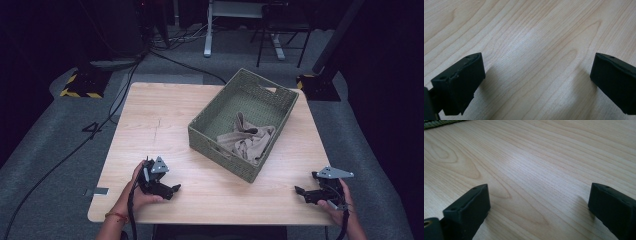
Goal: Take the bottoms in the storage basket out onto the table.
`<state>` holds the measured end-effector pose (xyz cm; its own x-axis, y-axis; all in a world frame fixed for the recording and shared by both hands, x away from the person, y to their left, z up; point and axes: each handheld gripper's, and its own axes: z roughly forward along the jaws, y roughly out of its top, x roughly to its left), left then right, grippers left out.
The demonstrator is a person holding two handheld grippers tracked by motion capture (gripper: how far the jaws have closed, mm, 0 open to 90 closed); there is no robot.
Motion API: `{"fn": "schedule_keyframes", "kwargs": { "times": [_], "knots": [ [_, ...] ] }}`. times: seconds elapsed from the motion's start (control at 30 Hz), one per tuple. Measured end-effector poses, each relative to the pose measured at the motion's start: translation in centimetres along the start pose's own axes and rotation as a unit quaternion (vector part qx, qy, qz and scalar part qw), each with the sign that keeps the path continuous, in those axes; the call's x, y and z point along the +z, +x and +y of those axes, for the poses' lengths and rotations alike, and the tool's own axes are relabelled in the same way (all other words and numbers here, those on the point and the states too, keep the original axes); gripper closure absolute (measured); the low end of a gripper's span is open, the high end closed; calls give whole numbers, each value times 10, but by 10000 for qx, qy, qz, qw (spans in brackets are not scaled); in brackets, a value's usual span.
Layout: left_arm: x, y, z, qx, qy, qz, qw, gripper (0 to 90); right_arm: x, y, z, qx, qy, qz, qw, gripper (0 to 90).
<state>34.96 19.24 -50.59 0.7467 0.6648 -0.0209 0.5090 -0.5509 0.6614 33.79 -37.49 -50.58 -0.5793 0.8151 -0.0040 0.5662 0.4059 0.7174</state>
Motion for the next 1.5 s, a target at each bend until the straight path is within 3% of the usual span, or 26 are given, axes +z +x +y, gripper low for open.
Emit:
{"fn": "schedule_keyframes", "kwargs": {
  "times": [0.7,1.0,1.13,1.17,1.23,1.4,1.47,1.5],
  "knots": [
    [-1,0,0,21,11,-18,10000,2,3,-2,3,47,11,-46,10000,43],
    [-1,0,0,21,10,-18,10000,1,4,-7,6,-192,34,248,9995,51],
    [-1,0,0,21,10,-18,10000,2,6,-9,10,-129,-43,267,9996,184],
    [-1,0,0,22,10,-13,10000,1,5,-11,13,-61,-113,419,9990,177],
    [-1,0,0,23,11,-12,10000,1,5,-10,16,-80,-144,441,9989,173],
    [-1,0,0,19,9,-17,10000,1,-5,-4,39,-332,-390,368,9980,179],
    [-1,0,0,20,9,-18,10000,2,-11,-1,50,-450,-540,403,9967,203],
    [-1,0,0,21,9,-18,10000,2,-18,4,64,-537,-724,437,9950,217]
  ]
}}
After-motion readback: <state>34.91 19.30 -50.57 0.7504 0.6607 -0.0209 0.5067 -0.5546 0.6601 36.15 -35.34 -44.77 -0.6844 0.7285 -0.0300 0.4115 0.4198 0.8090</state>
